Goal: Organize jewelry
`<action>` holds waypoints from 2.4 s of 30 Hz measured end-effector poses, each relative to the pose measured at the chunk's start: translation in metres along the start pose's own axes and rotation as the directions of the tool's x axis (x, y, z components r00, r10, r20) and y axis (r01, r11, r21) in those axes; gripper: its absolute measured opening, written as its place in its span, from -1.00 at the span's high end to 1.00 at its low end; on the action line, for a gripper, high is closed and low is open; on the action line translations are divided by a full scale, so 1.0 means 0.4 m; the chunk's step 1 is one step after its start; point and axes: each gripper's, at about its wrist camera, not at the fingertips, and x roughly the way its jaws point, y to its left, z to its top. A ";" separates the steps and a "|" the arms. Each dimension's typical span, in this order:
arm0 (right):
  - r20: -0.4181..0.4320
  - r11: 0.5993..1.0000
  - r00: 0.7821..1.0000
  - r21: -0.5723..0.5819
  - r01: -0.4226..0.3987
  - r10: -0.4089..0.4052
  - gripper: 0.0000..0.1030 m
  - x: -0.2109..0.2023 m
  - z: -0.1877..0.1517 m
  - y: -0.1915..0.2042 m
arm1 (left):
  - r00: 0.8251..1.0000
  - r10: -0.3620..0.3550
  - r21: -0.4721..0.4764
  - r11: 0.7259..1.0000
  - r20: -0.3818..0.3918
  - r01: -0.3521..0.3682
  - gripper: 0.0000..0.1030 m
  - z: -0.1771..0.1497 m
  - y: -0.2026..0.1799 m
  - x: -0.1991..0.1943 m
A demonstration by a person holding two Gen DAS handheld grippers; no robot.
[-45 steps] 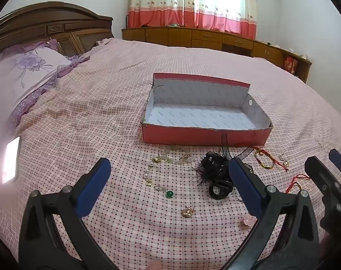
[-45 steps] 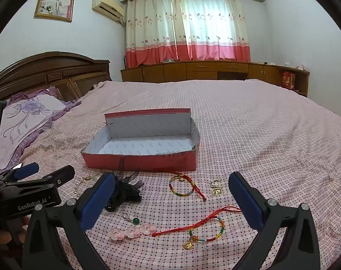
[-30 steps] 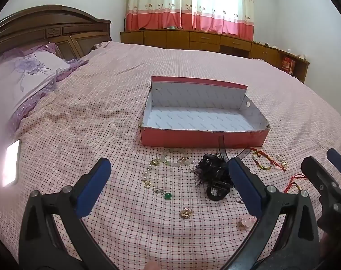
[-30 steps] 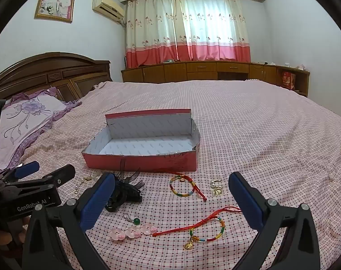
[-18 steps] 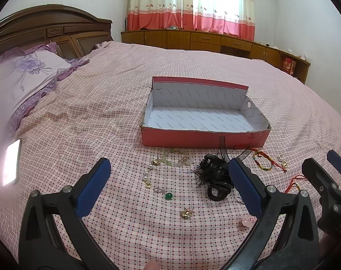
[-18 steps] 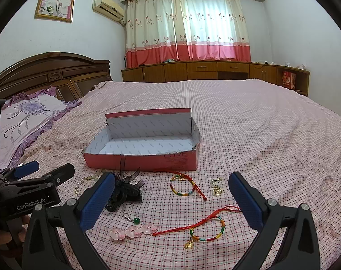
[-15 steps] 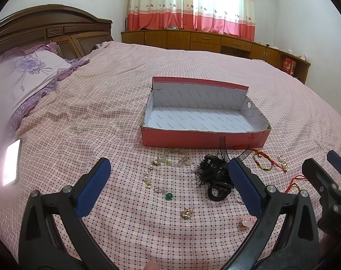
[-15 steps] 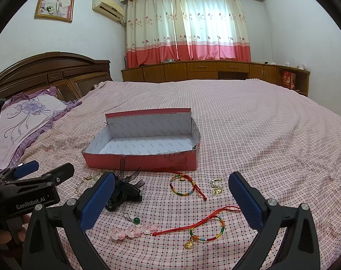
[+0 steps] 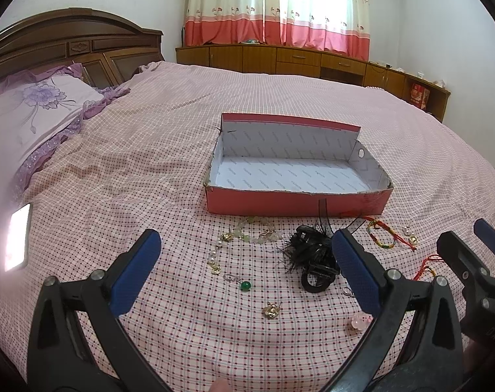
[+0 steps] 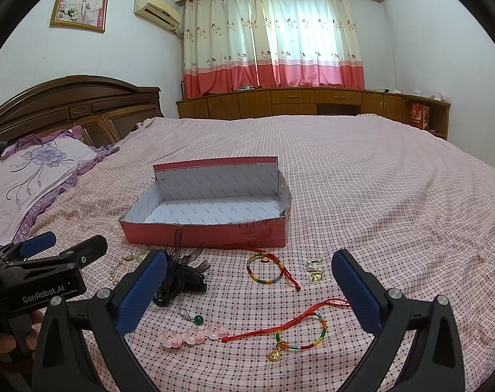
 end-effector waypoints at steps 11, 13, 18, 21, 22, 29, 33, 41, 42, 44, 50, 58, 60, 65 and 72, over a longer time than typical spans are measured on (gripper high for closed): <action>0.000 1.000 1.000 0.000 0.000 0.000 -1.00 0.001 -0.001 -0.001 | 1.000 -0.001 0.000 1.000 0.001 0.001 -0.90 0.000 0.001 0.000; -0.001 1.000 1.000 0.000 0.000 0.000 -1.00 0.001 -0.002 -0.001 | 1.000 -0.001 0.000 1.000 0.000 0.001 -0.90 -0.001 0.000 0.000; -0.001 1.000 1.000 0.001 0.000 0.000 -1.00 0.002 -0.002 -0.002 | 1.000 -0.001 0.000 1.000 0.001 0.001 -0.90 -0.001 0.000 -0.001; -0.001 1.000 1.000 0.001 -0.001 0.001 -1.00 0.002 -0.002 -0.002 | 1.000 -0.002 0.001 1.000 0.001 0.002 -0.90 -0.001 0.000 0.000; -0.001 1.000 1.000 0.001 -0.001 0.001 -1.00 0.003 -0.002 -0.002 | 1.000 -0.001 0.001 1.000 0.001 0.001 -0.90 -0.002 -0.001 0.000; -0.002 1.000 1.000 0.001 -0.001 0.001 -1.00 0.004 -0.003 -0.002 | 1.000 0.000 0.001 1.000 0.002 0.000 -0.90 -0.001 0.000 -0.001; -0.002 1.000 1.000 0.001 -0.001 0.001 -1.00 0.004 -0.003 -0.002 | 1.000 -0.001 0.001 1.000 0.002 0.001 -0.90 -0.002 -0.001 -0.001; -0.003 1.000 1.000 0.002 -0.001 0.001 -1.00 0.006 -0.003 -0.006 | 1.000 -0.002 0.002 1.000 0.000 0.002 -0.90 0.000 0.000 -0.002; -0.003 1.000 1.000 0.001 -0.001 0.001 -1.00 0.006 -0.003 -0.007 | 1.000 -0.003 0.002 1.000 0.000 0.003 -0.90 0.002 0.000 -0.002; -0.004 1.000 1.000 0.001 0.001 -0.001 -1.00 0.007 -0.003 -0.008 | 1.000 -0.005 0.001 1.000 -0.004 0.005 -0.90 0.005 0.001 -0.001; -0.010 1.000 1.000 0.001 0.012 -0.012 -1.00 0.001 -0.005 -0.016 | 1.000 -0.016 0.003 1.000 -0.022 0.016 -0.90 0.002 -0.008 0.017; -0.031 0.999 0.998 0.026 0.046 -0.045 -1.00 0.013 -0.023 -0.078 | 0.995 -0.066 0.004 0.998 -0.071 0.067 -0.90 -0.007 -0.037 0.058; -0.036 0.998 0.998 0.042 0.055 -0.053 -1.00 0.013 -0.027 -0.095 | 0.993 -0.084 0.013 0.996 -0.086 0.085 -0.90 -0.008 -0.056 0.074; -0.043 0.995 0.997 0.074 0.073 -0.070 -1.00 0.019 -0.027 -0.130 | 0.985 -0.111 0.042 0.992 -0.132 0.117 -0.90 -0.018 -0.101 0.117; -0.056 0.987 0.994 0.128 0.095 -0.089 -1.00 0.030 -0.036 -0.182 | 0.972 -0.115 0.058 0.990 -0.203 0.129 -0.90 -0.035 -0.136 0.184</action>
